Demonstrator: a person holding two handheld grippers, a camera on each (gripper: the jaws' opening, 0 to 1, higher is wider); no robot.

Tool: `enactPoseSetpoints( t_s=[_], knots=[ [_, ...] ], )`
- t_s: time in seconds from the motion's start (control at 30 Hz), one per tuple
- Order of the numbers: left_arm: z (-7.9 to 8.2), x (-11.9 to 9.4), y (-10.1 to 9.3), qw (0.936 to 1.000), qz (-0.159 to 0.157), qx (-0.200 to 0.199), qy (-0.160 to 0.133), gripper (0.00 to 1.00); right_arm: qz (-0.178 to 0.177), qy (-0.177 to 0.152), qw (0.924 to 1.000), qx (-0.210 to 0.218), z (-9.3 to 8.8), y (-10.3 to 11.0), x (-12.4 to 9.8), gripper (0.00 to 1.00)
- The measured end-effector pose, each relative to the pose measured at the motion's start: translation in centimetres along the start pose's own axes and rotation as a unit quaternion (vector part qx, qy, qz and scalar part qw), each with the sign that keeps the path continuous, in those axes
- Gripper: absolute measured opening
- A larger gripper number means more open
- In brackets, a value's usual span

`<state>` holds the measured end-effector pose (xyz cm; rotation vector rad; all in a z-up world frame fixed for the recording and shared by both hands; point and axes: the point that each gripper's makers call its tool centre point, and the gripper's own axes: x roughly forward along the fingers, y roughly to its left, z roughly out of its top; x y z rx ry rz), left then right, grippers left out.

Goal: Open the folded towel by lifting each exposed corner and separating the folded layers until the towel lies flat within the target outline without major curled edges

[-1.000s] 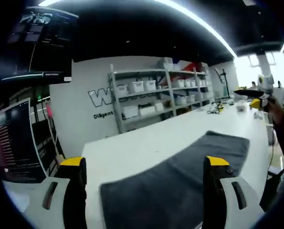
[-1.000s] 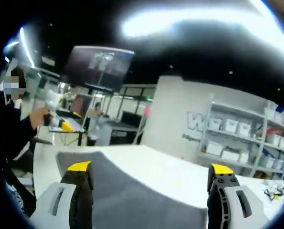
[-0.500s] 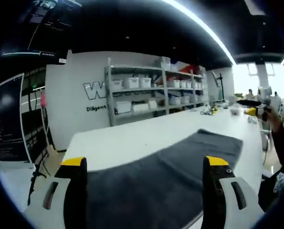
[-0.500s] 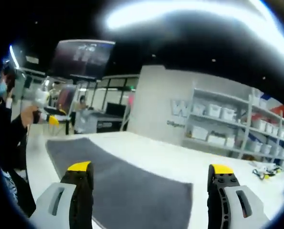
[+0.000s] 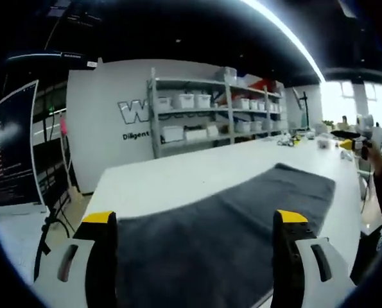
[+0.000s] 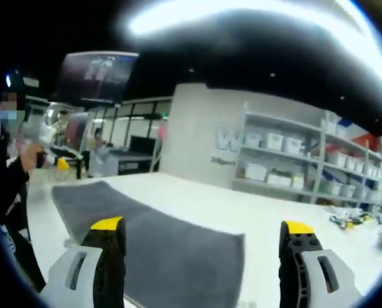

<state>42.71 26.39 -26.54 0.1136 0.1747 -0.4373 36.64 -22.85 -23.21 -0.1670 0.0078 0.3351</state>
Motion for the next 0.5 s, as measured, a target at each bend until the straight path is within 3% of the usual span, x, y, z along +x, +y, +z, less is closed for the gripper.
enactPoseSetpoints(
  t_s=[0.37,0.5],
  knots=[
    [0.1,-0.6,-0.7,1.0000,-0.007,0.007,0.000,0.99,0.007,0.010,0.9999,-0.004,-0.4,0.9,0.4,1.00],
    [-0.6,-0.7,-1.0,0.9998,-0.010,0.009,0.013,0.99,0.017,0.044,0.9988,-0.013,-1.7,1.5,0.1,1.00]
  ],
)
